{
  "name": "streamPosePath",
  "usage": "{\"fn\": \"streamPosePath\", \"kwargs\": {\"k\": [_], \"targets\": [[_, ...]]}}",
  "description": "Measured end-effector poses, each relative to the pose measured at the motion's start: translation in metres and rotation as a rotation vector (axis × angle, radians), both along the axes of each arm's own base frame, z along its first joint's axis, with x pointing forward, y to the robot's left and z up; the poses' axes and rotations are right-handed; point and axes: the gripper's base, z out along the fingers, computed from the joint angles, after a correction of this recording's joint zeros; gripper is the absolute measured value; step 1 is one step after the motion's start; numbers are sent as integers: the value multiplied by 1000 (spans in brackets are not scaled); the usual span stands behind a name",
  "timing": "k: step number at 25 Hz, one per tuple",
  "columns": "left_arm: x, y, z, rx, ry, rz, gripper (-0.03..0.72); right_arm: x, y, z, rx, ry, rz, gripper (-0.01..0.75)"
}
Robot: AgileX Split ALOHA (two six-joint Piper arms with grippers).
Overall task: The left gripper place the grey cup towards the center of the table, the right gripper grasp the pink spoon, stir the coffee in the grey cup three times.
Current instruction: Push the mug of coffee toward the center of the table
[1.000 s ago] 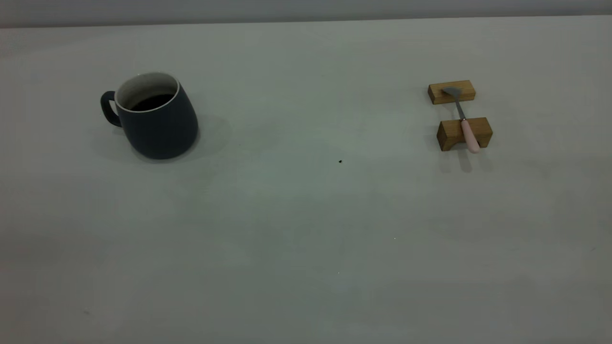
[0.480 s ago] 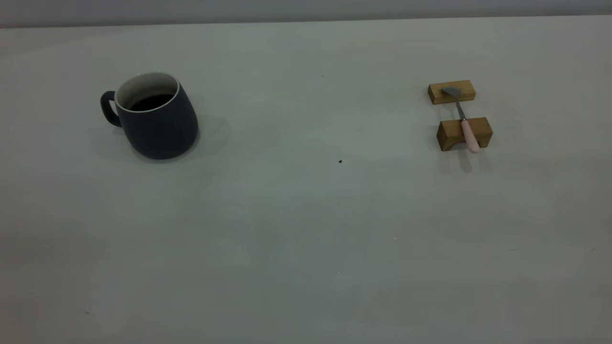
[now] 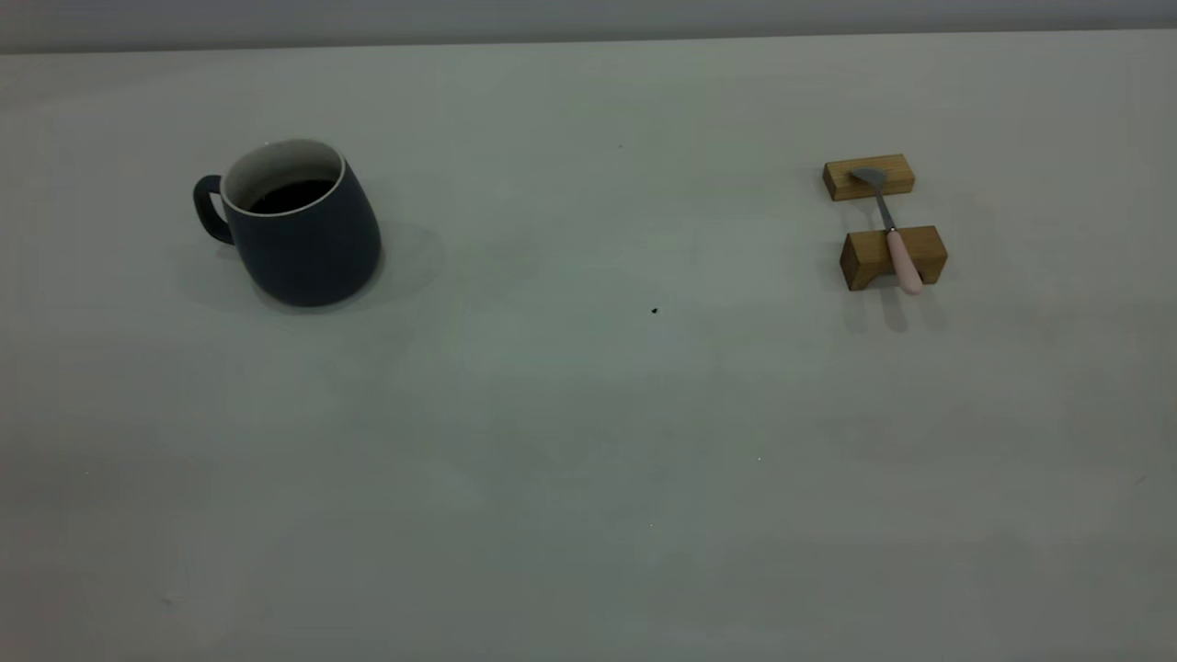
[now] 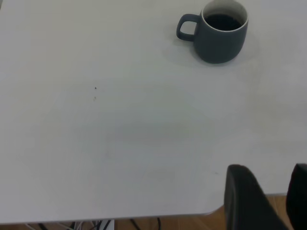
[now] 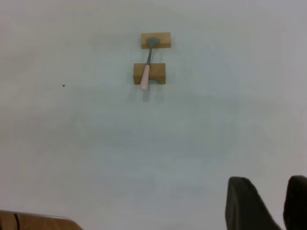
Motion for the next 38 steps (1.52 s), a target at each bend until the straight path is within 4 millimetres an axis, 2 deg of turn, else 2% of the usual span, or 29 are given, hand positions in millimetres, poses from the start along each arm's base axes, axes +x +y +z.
{"fn": "streamPosePath", "kwargs": {"k": [8,10,12,15,18,20,22,25,28,30,33,38], "targets": [[0,0,0,0,3,0,287,0,0,0,0,0,0,242],[5,1,2,4,23,7,287,0,0,0,0,0,0,242],[17,3,11,26,63,26,287,0,0,0,0,0,0,242],[51,7,28,87,130,40,287,0,0,0,0,-1,0,242],[100,8,34,174,204,-16,287,0,0,0,0,-1,0,242],[134,9,32,253,267,-79,302,0,0,0,0,-1,0,242],[164,9,31,342,308,-162,351,0,0,0,0,-1,0,242],[207,9,23,454,388,-312,474,0,0,0,0,-1,0,242],[246,8,10,517,463,-425,607,0,0,0,0,-1,0,242],[271,7,-6,544,521,-494,666,0,0,0,0,-1,0,242],[307,7,-31,601,590,-610,679,0,0,0,0,-1,0,242],[360,3,-81,668,683,-816,651,0,0,0,0,-1,0,242]]}}
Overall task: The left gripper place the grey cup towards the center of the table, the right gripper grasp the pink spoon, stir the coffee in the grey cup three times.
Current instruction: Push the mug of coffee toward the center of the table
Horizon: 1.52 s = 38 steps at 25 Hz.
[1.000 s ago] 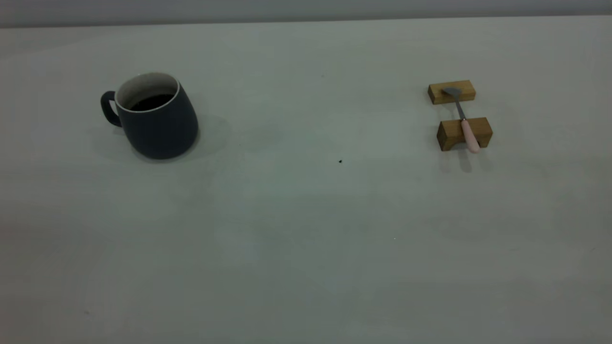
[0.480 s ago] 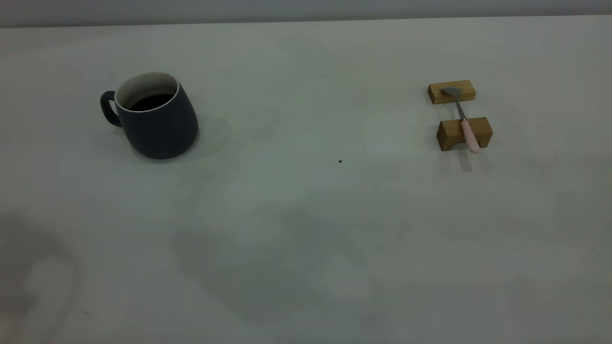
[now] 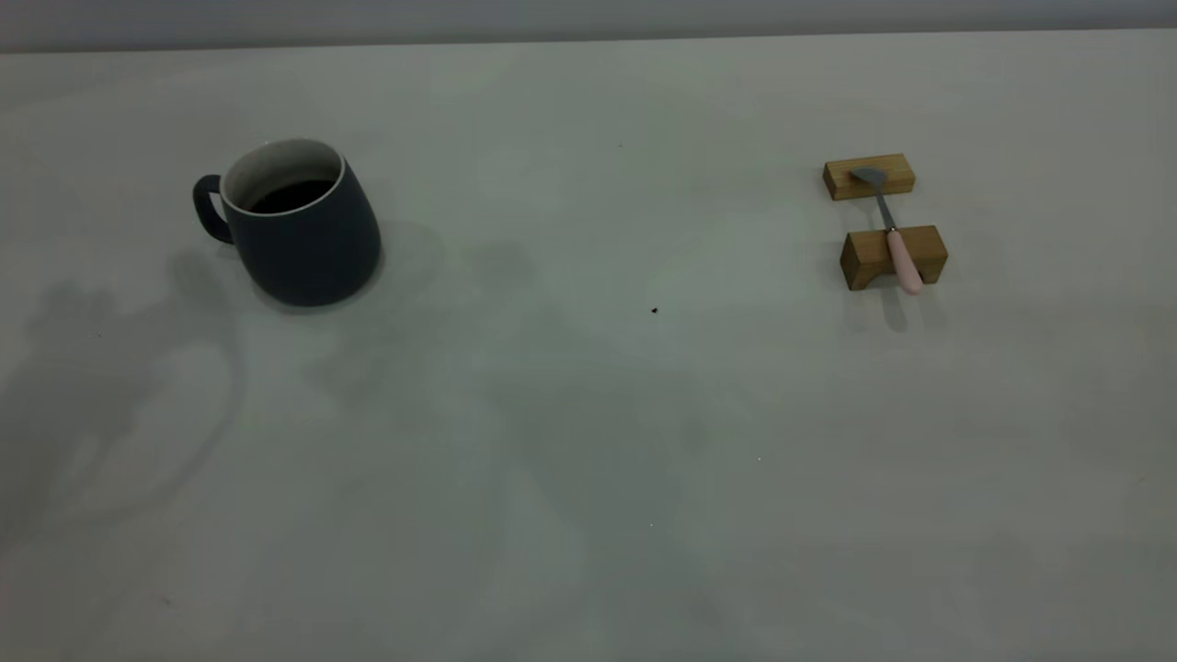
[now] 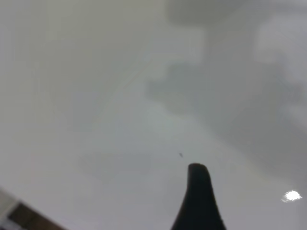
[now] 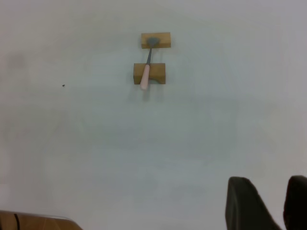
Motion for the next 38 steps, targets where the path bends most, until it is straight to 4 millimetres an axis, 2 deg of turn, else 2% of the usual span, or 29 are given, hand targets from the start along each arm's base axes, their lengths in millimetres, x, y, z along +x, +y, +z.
{"fn": "streamPosePath", "kwargs": {"k": [6,9,13,17,23,28,33,38], "targets": [[48,-21,-53,53,102,-272,633,0,0,0,0,0,0,242],[68,-33,-72,94,116,-392,624,0,0,0,1,0,0,242],[89,-44,-97,152,141,-533,615,0,0,0,1,0,1,242],[100,-51,-118,176,187,-598,607,0,0,0,2,0,1,242],[104,-55,-124,168,197,-645,552,0,0,0,2,0,1,242],[103,-65,-124,167,202,-662,442,0,0,0,3,0,2,242],[98,-91,-124,147,191,-671,345,0,1,0,6,0,4,242],[92,-120,-125,134,176,-674,313,0,1,0,6,0,4,242]]}}
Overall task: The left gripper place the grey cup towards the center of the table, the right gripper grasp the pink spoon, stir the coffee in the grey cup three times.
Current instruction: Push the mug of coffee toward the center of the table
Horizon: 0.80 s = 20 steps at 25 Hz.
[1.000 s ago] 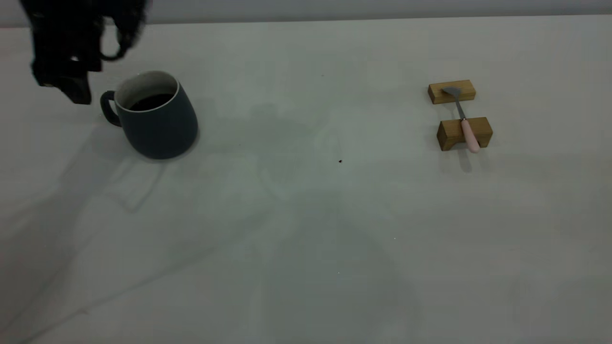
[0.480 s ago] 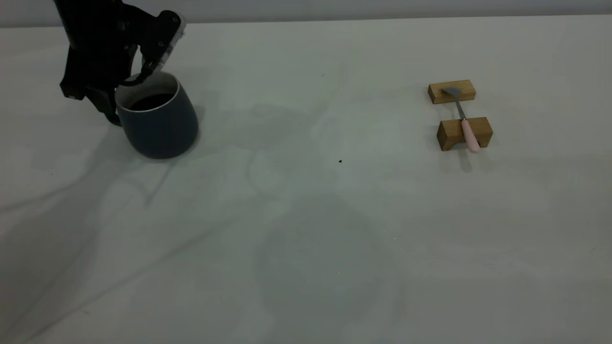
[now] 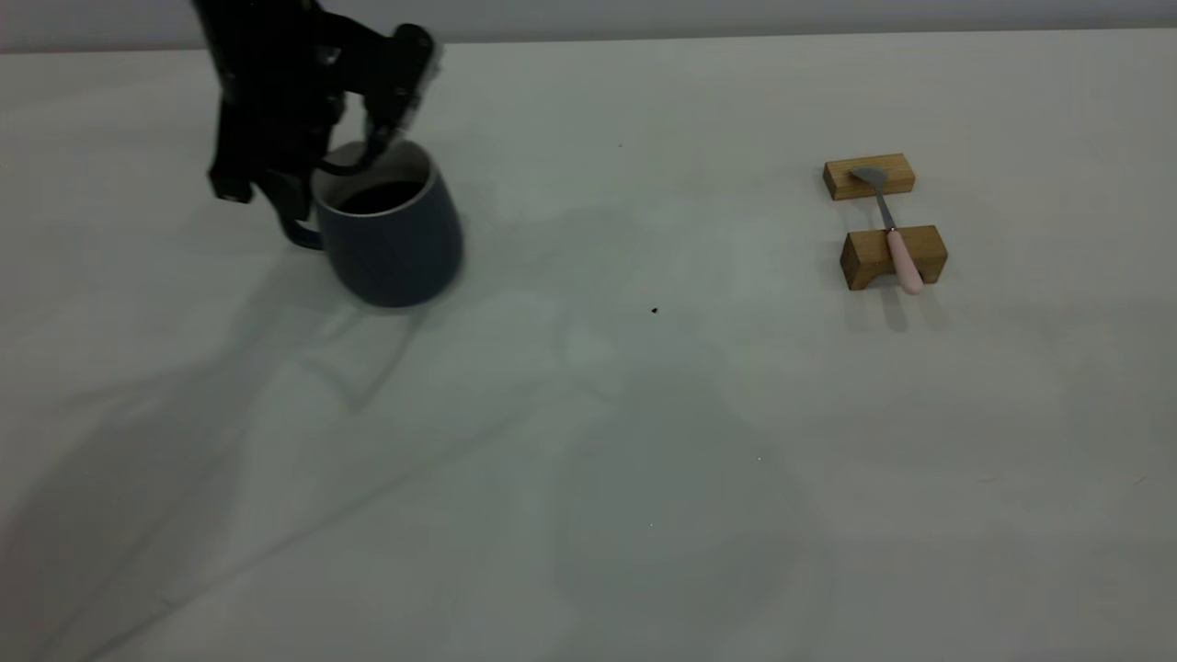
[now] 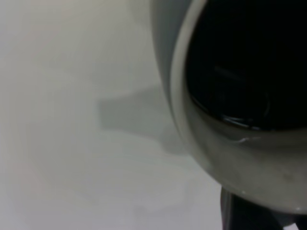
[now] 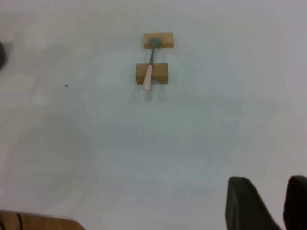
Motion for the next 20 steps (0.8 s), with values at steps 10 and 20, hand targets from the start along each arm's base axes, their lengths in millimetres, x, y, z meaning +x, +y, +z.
{"fn": "streamPosePath", "kwargs": {"k": [10,20], "targets": [[-15,-54,0,-36,-44,-26,313,0,0,0,0,0,0,242],[-27,-87,0,-75,-67,-32,333,0,0,0,1,0,0,242]]}}
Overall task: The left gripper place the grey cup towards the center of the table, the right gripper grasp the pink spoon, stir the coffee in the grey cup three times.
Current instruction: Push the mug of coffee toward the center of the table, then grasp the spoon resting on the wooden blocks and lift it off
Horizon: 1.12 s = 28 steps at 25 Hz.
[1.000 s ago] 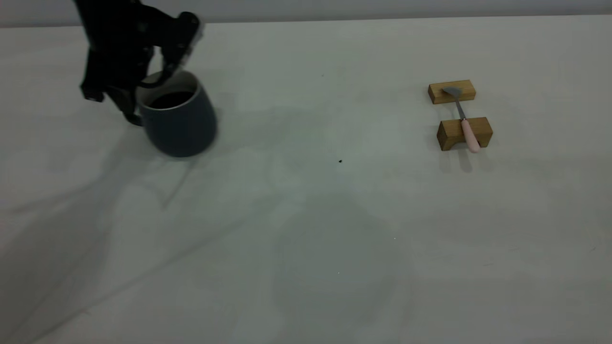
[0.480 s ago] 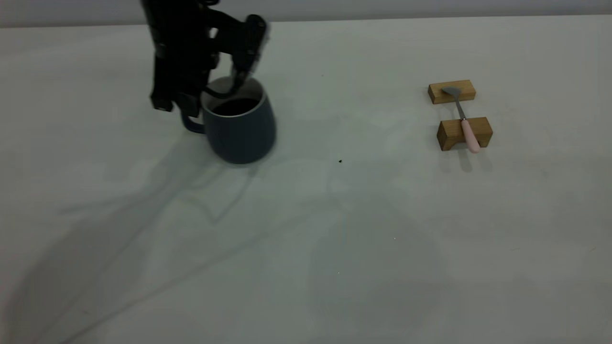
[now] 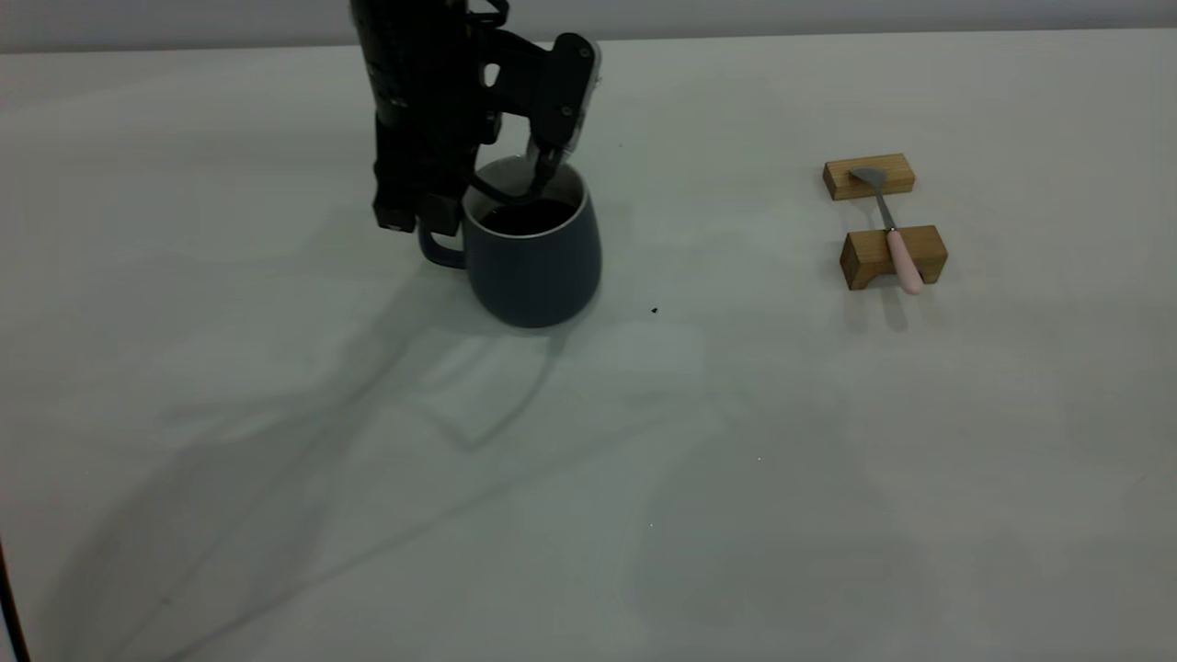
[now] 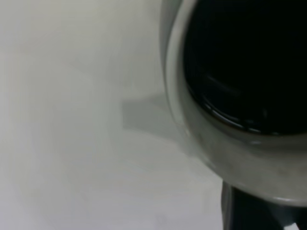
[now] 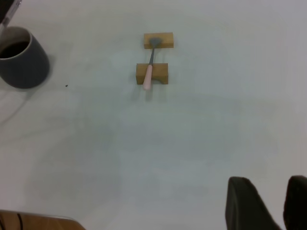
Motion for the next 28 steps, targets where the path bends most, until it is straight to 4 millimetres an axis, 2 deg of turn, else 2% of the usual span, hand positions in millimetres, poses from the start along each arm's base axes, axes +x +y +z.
{"fn": "streamPosePath", "kwargs": {"k": [8,11,13,16,20,24,28], "targets": [[-1,-4,0,-19,-1,5,556,0,0,0,1,0,1,242],[-2,-3,3,-13,6,12,588,0,0,0,2,0,1,242],[-2,-3,15,-23,-5,41,587,0,0,0,2,0,1,242],[-1,-3,50,-76,-59,168,581,0,0,0,2,0,1,242],[-7,1,121,-220,-158,500,574,0,0,0,2,0,1,242],[-29,14,188,-333,-196,868,573,0,0,0,2,0,1,242],[-57,33,232,-301,-188,1070,573,0,0,0,2,0,1,242]]}}
